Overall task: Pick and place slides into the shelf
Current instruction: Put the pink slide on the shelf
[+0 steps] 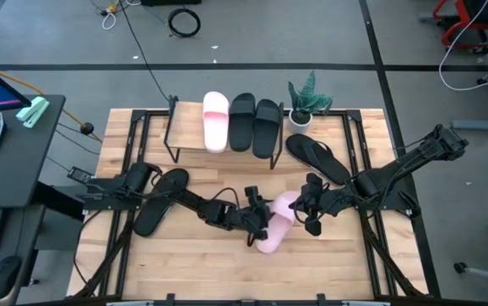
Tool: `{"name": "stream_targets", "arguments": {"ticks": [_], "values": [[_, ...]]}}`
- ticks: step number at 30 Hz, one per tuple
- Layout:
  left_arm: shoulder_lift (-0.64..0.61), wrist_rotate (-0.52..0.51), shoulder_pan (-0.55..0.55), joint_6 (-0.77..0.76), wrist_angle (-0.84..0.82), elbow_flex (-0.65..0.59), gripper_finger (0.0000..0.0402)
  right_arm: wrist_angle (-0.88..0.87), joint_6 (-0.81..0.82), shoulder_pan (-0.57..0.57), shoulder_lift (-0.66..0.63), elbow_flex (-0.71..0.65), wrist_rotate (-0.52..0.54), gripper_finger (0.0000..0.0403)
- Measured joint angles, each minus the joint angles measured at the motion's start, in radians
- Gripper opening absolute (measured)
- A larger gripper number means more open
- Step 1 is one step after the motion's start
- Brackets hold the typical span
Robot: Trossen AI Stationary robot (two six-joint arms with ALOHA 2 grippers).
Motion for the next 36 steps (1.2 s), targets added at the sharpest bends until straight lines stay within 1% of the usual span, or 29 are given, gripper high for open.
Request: {"name": "stream_targets", "arguments": {"ticks": [6,10,16,21,25,30,34,36], "values": [[0.000,0.005,0.041,0.000,-0.002,0.000,0.0191,-0.001,-0.024,0.000,0.000,0.000,0.000,0.0009],[0.000,0.061,0.051,-0.001,-0.002,0.000,0.0193,-0.001,-0.025,0.000,0.000,0.000,0.000,0.0009],[0.008,0.072,0.062,0.000,0.015,-0.001,0.0196,-0.001,-0.025,0.000,0.000,0.000,0.000,0.0010],[0.022,0.068,0.092,-0.003,0.026,-0.002,0.0189,-0.001,-0.025,0.000,0.000,0.000,0.000,0.0009],[0.030,0.069,0.107,-0.039,0.042,0.000,0.0182,-0.001,-0.025,0.000,0.000,0.000,-0.001,0.0011],[0.035,0.131,0.129,-0.049,0.065,0.000,0.0159,-0.002,-0.036,0.000,0.000,0.000,-0.001,0.0010],[0.039,0.218,0.149,-0.055,0.104,-0.001,0.0127,-0.002,-0.043,0.000,0.000,0.000,-0.001,0.0009],[0.043,0.245,0.157,-0.061,0.114,0.000,0.0109,-0.002,-0.044,0.000,0.000,0.000,-0.001,0.0010]]}}
